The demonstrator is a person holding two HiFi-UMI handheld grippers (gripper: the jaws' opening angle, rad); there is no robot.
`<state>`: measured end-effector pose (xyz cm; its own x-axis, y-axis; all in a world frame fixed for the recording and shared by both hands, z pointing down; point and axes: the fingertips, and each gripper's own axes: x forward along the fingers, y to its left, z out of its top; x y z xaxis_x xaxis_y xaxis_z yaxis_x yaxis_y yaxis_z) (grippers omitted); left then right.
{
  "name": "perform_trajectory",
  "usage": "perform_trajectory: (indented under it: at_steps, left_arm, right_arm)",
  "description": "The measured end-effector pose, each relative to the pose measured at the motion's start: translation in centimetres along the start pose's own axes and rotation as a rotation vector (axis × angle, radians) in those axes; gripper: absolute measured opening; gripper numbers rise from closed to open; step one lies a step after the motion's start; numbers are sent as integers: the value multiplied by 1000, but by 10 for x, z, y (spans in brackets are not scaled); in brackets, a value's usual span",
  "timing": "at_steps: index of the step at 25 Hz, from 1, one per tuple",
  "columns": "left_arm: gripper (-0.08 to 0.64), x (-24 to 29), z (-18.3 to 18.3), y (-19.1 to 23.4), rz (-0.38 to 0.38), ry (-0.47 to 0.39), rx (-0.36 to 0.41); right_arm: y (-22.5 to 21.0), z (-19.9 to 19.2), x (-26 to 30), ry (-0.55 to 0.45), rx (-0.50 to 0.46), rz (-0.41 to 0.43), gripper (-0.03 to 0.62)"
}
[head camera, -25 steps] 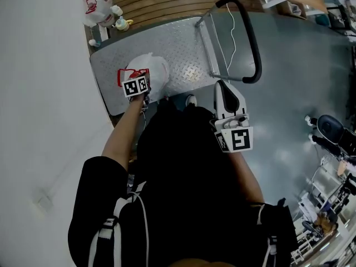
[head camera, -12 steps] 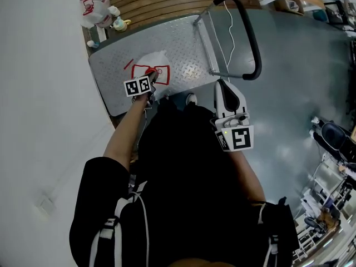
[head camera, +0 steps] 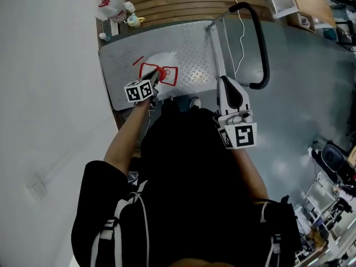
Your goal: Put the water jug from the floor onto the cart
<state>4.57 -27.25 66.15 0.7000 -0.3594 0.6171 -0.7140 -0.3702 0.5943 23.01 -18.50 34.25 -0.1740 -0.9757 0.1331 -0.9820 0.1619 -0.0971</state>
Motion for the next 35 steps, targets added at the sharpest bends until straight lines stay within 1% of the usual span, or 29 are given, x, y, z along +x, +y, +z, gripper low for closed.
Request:
perform_trajectory:
  at_steps: [6,13,16,21,24,27,29,35]
  left_arm:
    - [26,-51,21,-33,1,-186,46]
    - [21,-112,47,-62,63,-368,136]
    - [21,-140,59,-73,101,-445,174]
    - [18,-184,82,-89,195,-585,236]
    - [18,-202,95,-104,232,-659,298]
    - [18,-217,102,-115,265,-716,358]
    - [18,-224,104,-120,281,-741,382]
    - [18,-234,103,-122,310,-768,387]
  right_arm:
    - [30,2,17,-14,-18,121,19]
    - [68,4,36,-35,-23,250,19]
    - [79,6,43,-39,-38,291,19]
    - [90,10,52,-40,-60,338,20]
    - [96,13,56,-45,-69,367,19]
    - [106,14,60,-50,-85,391,19]
    - [112,14,62,-50,-104,405,18]
    - [122,12,65,-41,-120,441,18]
